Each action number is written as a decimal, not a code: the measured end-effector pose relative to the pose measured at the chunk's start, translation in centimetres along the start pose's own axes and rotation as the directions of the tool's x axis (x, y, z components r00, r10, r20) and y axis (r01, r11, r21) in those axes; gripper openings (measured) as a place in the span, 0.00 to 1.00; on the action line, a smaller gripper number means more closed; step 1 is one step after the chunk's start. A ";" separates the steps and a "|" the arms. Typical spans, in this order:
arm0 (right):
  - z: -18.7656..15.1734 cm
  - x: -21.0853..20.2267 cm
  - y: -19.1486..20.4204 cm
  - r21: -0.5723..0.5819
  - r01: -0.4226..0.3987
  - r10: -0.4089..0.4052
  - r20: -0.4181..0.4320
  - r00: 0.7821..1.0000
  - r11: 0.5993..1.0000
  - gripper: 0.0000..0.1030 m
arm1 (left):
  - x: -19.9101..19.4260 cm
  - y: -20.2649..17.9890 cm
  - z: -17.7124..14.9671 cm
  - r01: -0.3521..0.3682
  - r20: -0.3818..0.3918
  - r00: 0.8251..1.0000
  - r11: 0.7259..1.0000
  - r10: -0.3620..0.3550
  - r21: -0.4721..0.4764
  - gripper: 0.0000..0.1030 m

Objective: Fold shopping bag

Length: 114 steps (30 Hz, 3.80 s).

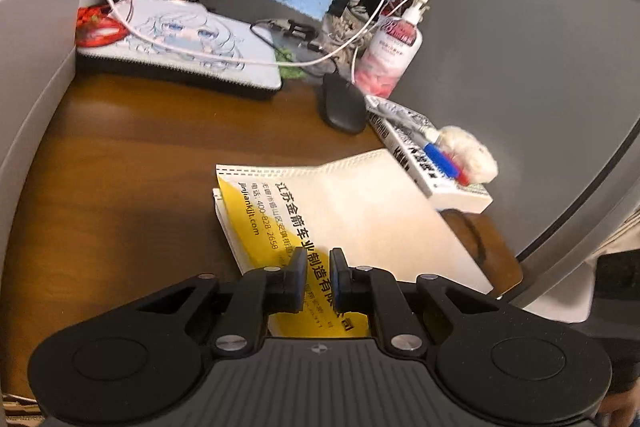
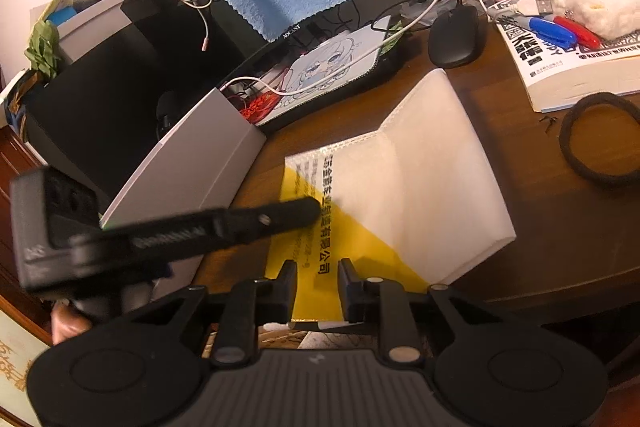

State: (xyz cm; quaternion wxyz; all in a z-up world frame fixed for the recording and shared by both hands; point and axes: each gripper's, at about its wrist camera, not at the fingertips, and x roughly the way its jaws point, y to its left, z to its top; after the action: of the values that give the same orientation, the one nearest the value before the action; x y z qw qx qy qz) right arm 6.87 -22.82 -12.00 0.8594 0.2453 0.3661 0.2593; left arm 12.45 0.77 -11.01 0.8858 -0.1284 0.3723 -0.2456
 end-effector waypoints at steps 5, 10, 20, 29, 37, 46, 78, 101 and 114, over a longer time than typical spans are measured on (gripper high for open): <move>1.0 -2.6 0.9 -0.076 0.064 -0.057 0.093 0.994 0.995 0.23 | 0.2 -0.1 -0.2 -0.003 0.001 1.000 1.000 0.003 0.011 0.11; 2.7 -2.7 1.4 -0.185 0.220 -0.190 0.165 0.968 0.958 0.23 | 0.2 -0.5 -0.1 -0.005 0.000 1.000 1.000 0.005 0.022 0.11; 2.4 0.6 0.6 -0.278 0.331 -0.311 0.117 0.943 0.901 0.11 | -1.0 -1.4 0.5 0.007 0.023 1.000 0.999 -0.008 0.047 0.11; 1.8 0.7 1.1 -0.326 0.357 -0.332 0.132 0.934 0.875 0.09 | -0.6 -0.5 -0.2 -0.036 -0.014 0.999 0.999 0.037 0.038 0.11; 2.3 -2.0 -1.3 -0.152 0.183 -0.156 0.173 0.972 0.971 0.21 | -0.3 0.3 -0.4 -0.027 -0.025 0.999 0.999 0.027 0.027 0.07; 3.6 -5.2 -4.8 0.036 0.113 -0.118 0.200 0.973 0.993 0.35 | -0.4 0.5 -0.6 -0.017 -0.017 1.000 1.000 0.017 0.012 0.07; 2.4 -1.5 -1.4 0.033 -0.160 0.157 0.094 0.983 0.986 0.21 | -0.6 1.3 -0.6 0.018 -0.013 1.000 1.000 -0.018 -0.017 0.07; 0.8 1.6 -0.1 -0.062 -0.029 0.029 -0.008 1.000 0.998 0.00 | -3.9 1.8 -0.1 0.007 0.060 0.998 0.999 -0.004 -0.048 0.16; 0.4 1.6 1.7 -0.159 0.050 -0.049 0.005 0.999 0.986 0.00 | 1.2 -1.6 3.7 -0.150 0.046 0.988 0.974 0.145 0.167 0.06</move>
State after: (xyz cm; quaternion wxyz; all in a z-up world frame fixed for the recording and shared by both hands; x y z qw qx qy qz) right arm 7.72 -20.65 -11.53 0.8826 0.1671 0.3497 0.2660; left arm 15.29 -1.09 -8.49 0.9154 -0.0285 0.3435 -0.2078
